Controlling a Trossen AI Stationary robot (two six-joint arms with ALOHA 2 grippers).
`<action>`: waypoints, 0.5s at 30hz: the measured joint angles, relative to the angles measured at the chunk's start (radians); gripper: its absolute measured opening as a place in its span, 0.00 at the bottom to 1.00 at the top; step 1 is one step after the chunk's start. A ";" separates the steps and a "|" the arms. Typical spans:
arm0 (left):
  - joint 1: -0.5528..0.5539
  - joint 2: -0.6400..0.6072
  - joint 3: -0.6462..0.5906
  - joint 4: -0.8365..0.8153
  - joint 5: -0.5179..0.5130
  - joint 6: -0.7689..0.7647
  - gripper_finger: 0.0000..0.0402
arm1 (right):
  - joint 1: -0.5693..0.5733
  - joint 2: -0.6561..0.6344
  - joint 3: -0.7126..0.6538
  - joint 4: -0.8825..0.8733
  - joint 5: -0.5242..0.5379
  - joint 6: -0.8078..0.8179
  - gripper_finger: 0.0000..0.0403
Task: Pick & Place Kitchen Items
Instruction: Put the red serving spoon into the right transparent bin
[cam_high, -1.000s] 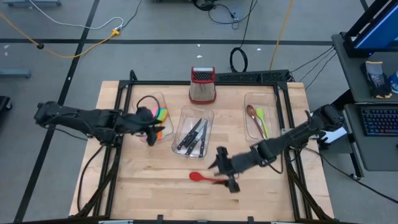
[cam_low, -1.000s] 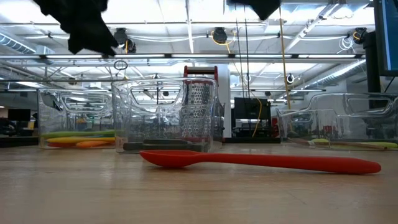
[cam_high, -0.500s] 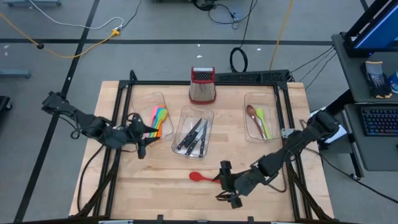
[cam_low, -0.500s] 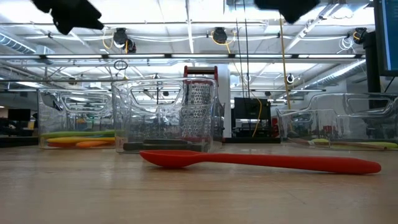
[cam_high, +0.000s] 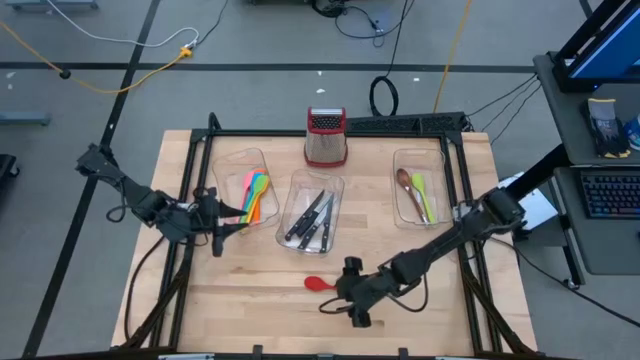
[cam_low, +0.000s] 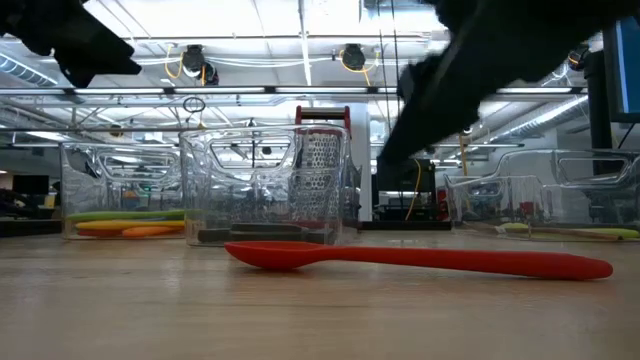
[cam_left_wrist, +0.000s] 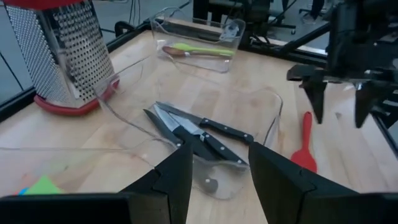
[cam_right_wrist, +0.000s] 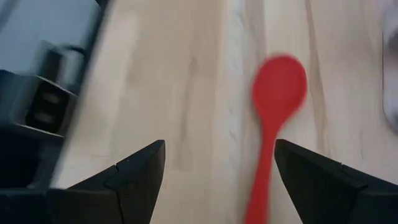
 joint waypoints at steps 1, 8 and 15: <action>0.000 -0.016 -0.011 0.000 0.000 0.007 0.40 | -0.002 0.012 0.000 -0.007 0.001 0.009 0.73; 0.000 -0.111 -0.077 0.103 0.042 0.112 0.40 | -0.041 0.086 0.000 -0.005 0.013 0.024 0.73; 0.013 -0.136 -0.100 0.132 0.053 0.149 0.40 | -0.069 0.154 0.002 0.020 0.025 0.024 0.73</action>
